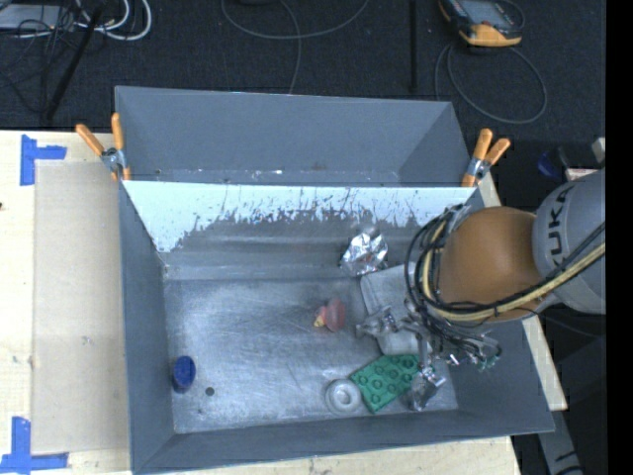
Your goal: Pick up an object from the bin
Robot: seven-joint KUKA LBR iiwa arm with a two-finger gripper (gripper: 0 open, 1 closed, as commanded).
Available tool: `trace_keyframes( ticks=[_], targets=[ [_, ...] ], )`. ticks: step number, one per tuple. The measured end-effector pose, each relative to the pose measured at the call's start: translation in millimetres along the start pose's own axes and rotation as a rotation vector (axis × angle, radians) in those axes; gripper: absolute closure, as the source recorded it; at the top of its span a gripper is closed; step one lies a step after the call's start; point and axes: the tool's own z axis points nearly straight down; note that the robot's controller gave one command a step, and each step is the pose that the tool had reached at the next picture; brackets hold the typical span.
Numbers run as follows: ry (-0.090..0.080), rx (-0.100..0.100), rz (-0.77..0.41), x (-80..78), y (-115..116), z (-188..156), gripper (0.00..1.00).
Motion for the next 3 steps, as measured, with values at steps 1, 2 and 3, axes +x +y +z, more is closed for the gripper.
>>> trace_keyframes(
  ticks=[1,2,3],
  targets=[
    [-0.009,0.001,0.001,-4.1,0.9,-3.4,1.0],
    [-0.002,0.004,0.003,-6.1,1.5,-72.5,1.0],
    [0.004,0.0,0.008,-6.0,1.9,-74.6,1.0]
  ],
)
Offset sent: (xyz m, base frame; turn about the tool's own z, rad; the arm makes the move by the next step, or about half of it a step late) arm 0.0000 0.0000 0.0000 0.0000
